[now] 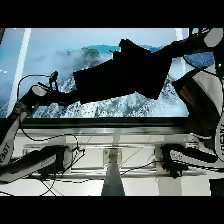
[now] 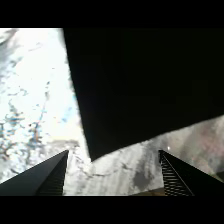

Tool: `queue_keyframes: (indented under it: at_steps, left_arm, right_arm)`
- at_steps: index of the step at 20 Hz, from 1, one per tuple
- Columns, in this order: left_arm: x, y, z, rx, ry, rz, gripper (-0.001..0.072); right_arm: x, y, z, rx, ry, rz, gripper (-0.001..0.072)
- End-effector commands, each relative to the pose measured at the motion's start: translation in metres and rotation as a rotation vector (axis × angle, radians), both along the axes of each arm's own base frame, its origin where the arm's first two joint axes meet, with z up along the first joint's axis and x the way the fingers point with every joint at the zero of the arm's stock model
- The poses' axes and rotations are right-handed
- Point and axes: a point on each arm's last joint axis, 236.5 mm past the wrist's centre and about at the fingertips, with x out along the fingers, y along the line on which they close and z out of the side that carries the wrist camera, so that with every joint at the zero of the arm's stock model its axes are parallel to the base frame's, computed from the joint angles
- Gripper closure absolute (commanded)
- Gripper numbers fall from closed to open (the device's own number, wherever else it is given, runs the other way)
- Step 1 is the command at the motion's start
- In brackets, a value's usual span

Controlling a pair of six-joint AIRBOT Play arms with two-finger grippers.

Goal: Fold the clothes and pants, and hang the long-sleeved shirts on hangers.

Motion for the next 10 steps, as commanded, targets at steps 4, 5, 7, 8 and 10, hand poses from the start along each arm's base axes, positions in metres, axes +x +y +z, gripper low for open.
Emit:
queue_keyframes:
  at_steps: [4, 5, 7, 8, 10]
  left_arm:
    - [-0.003, -0.001, -0.032, -0.044, 0.102, 0.047, 0.0134]
    - [0.0, -0.004, -0.036, -0.068, 0.113, 0.073, 0.0134]
    - [0.008, -0.011, -0.04, -0.116, 0.11, 0.11, 0.0212]
    - [0.012, -0.017, -0.039, -0.149, 0.099, 0.111, 0.0325]
    - [0.016, -0.025, -0.036, -0.188, 0.08, 0.101, 0.0505]
  right_arm:
    - [0.007, 0.0, 0.005, 0.003, -0.035, -0.003, 0.0693]
    - [0.008, 0.0, 0.005, 0.004, -0.039, -0.004, 0.0692]
    - [0.009, 0.0, 0.007, 0.004, -0.048, -0.005, 0.0693]
    - [0.011, 0.0, 0.008, 0.005, -0.055, -0.006, 0.0692]
    - [0.014, 0.0, 0.01, 0.006, -0.073, -0.008, 0.0692]
